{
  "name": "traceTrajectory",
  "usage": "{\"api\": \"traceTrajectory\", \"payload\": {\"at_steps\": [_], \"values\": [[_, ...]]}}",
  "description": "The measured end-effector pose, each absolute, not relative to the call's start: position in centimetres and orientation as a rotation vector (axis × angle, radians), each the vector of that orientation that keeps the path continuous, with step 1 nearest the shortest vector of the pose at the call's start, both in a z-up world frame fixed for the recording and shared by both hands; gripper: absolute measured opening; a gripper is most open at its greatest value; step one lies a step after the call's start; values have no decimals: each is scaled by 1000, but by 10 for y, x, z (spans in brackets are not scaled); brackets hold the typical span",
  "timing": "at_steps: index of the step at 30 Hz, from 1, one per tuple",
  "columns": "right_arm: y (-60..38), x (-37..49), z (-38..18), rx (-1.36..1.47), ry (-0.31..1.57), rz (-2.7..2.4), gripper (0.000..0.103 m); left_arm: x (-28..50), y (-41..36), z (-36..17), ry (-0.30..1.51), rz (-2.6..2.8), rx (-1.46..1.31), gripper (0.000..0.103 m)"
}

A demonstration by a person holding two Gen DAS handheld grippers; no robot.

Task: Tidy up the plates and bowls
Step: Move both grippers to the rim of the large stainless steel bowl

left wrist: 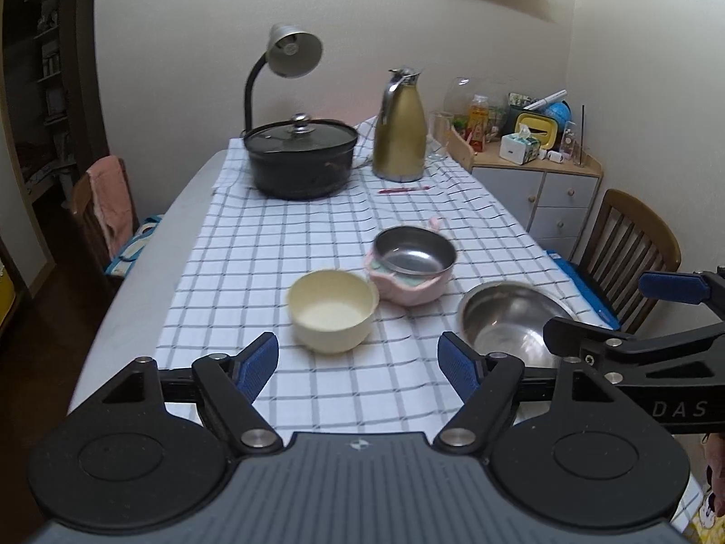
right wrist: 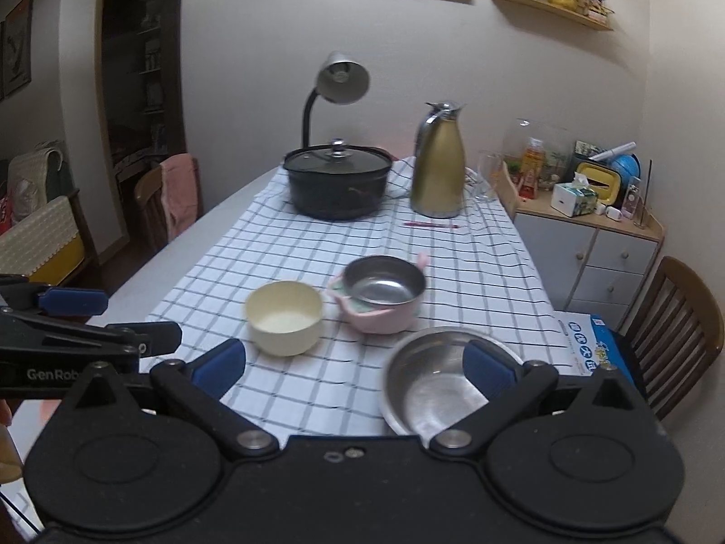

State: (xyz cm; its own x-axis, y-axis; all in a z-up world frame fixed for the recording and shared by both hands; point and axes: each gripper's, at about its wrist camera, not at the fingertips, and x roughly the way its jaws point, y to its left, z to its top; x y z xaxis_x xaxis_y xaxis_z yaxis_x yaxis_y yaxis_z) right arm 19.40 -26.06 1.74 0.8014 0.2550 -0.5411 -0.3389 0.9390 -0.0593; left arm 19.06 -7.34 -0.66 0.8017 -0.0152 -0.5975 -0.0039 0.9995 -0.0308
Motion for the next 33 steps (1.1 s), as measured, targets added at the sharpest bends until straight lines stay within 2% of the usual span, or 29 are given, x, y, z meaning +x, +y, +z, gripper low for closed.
{"api": "traceTrajectory", "payload": {"at_steps": [16, 24, 33], "values": [[-362, 269, -3, -153, 610, 231, 103, 279, -174, -43, 704, -69, -30, 77], [-393, 298, -29, -167, 658, 166, 101, 319, -195, -73, 791, -70, -44, 77], [-405, 337, -66, -163, 757, 154, 91, 356, -201, -113, 868, -36, -25, 77]]}}
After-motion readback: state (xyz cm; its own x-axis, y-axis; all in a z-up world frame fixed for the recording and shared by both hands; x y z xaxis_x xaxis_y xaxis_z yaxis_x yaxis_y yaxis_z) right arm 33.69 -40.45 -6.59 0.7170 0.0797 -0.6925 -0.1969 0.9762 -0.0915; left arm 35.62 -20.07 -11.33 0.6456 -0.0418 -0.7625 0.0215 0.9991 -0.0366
